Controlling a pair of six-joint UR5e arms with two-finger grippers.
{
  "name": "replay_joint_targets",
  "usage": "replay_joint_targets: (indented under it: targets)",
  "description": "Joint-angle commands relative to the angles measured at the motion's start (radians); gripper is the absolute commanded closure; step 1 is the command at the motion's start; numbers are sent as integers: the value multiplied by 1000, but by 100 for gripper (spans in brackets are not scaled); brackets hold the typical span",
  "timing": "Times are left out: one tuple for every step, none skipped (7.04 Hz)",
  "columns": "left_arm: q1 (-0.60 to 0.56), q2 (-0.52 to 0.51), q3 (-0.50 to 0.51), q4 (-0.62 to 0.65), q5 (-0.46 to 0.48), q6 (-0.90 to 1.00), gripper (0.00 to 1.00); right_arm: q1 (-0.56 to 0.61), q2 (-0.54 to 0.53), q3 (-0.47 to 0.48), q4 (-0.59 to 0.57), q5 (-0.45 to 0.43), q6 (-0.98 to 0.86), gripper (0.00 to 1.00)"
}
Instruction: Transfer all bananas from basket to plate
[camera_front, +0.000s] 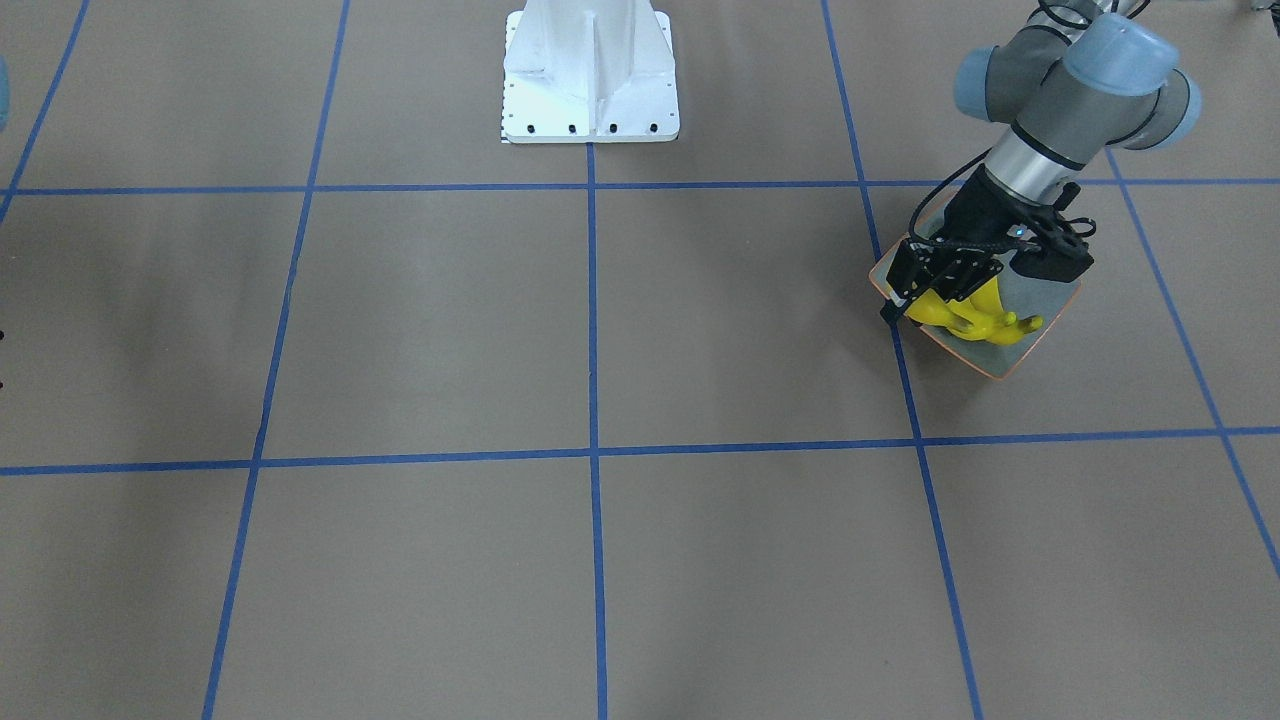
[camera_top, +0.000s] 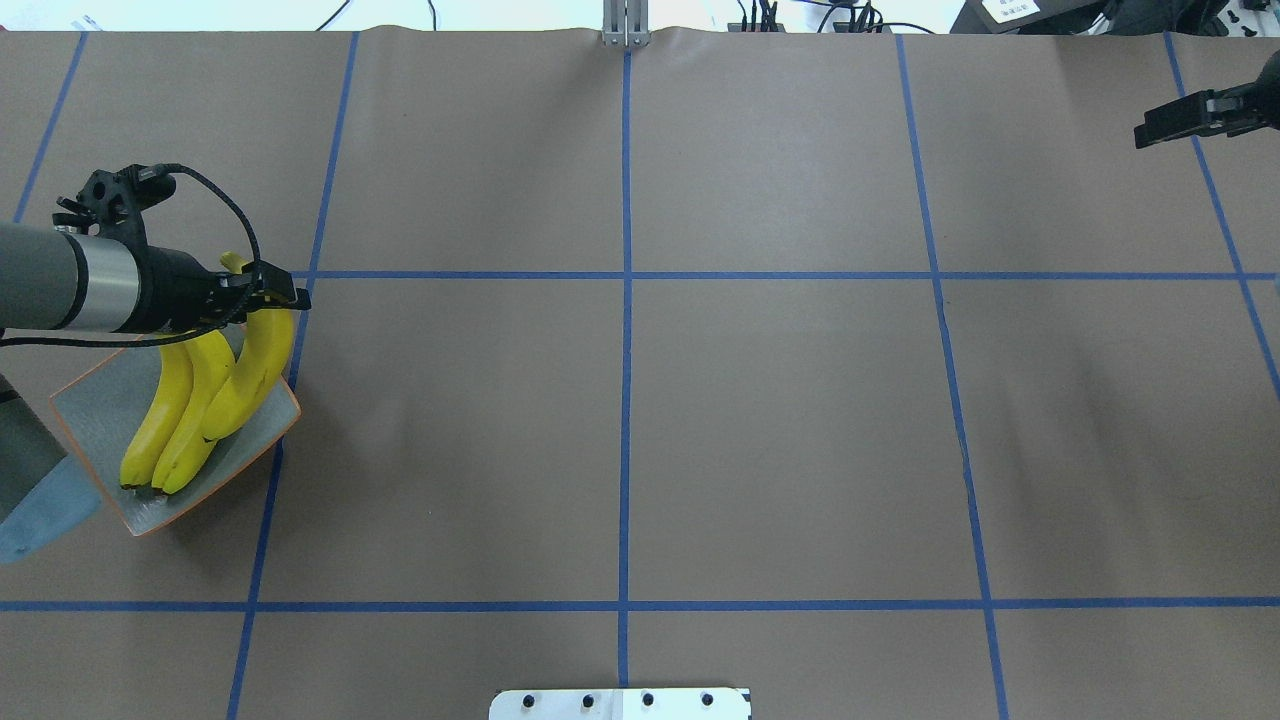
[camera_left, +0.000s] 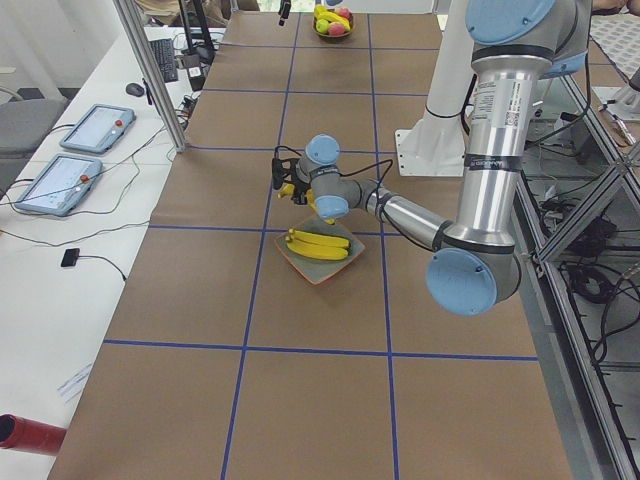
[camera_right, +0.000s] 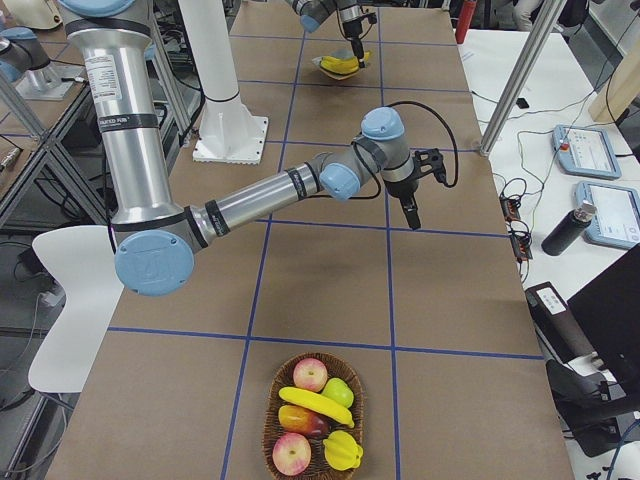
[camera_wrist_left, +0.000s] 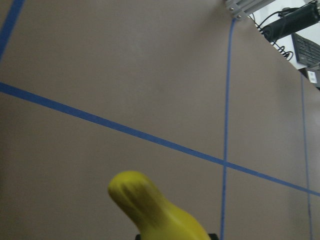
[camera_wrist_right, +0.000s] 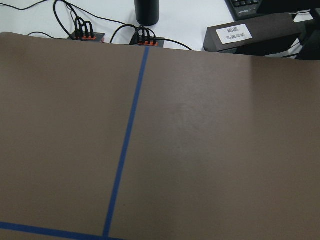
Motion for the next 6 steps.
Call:
replay_joint_targets:
  targets:
    - [10,60,-25,82,71,28,100,9,-7,-12,1,5,-14,0]
    - [28,86,-42,111,95,28,100,9,-8,-14,1,4,-17,0]
    - [35,86,-63,151,97,26,94,9,-10,-13,1,4,-15,0]
    - [51,86,-69,163,98,26,50,9,-10,-14,1,4,-17,0]
    - [76,86,-69,163,133,28,19,9,-10,-14,1,4,-17,0]
    - [112,86,-68,163,223,28,0,9,-10,-14,1,2,-17,0]
